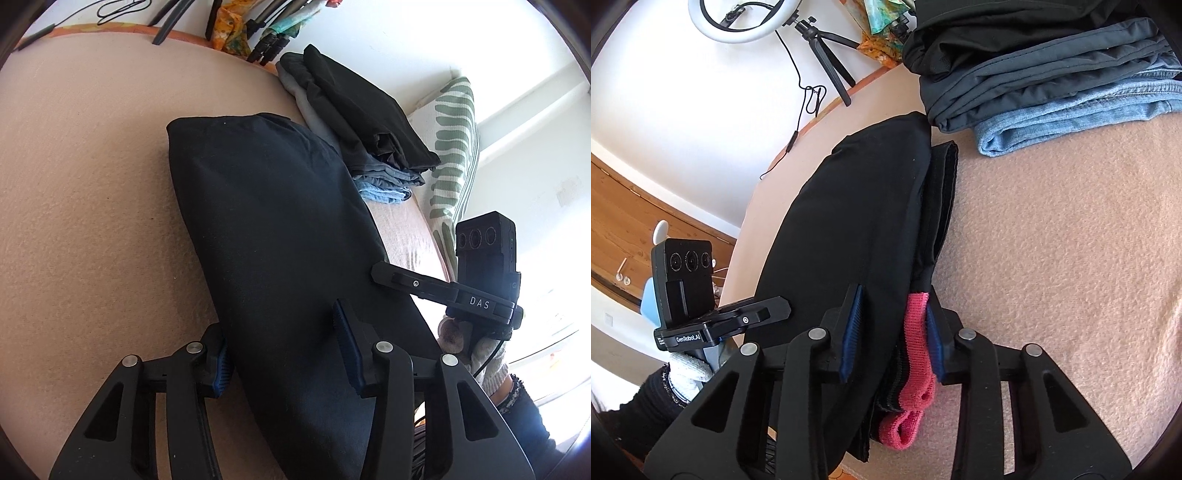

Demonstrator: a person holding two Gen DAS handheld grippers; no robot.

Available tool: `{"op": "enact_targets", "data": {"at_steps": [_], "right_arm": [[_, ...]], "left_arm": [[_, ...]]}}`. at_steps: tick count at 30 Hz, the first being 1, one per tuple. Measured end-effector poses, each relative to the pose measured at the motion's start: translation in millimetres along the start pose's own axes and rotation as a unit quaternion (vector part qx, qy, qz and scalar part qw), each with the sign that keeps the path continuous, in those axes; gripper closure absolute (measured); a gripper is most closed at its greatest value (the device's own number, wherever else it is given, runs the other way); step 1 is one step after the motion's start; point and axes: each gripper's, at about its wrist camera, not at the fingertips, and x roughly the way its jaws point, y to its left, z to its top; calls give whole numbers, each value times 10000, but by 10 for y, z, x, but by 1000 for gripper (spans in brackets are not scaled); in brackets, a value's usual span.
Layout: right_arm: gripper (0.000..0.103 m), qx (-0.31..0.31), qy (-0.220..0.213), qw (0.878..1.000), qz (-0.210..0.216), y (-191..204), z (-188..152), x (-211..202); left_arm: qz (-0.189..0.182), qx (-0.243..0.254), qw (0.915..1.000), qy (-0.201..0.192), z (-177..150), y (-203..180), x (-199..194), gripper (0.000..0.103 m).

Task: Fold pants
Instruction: 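Raise the trousers over the clothes stack with both tools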

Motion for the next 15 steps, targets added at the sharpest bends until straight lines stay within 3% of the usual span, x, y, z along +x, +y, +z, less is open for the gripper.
{"op": "enact_targets", "data": {"at_steps": [3, 5, 8, 13, 15], "right_arm": [[62, 323, -46, 9991, 280, -95, -7, 8], [59, 267, -27, 9994, 206, -57, 5, 9], [64, -133, -45, 9996, -257, 98, -14, 32], [81, -304, -264, 9982, -438, 219, -26, -50], [83, -455, -313, 9969, -564, 297, -32, -66]], "left_arm": [[-22, -25, 10000, 13, 10, 14, 12, 58], [11, -9, 10000, -1, 9, 10, 11, 60], [88, 56, 9999, -38, 1, -15, 10, 64], [149, 310, 9993, -165, 7, -93, -49, 77], [229, 494, 9983, -224, -1, -149, -72, 80]]}}
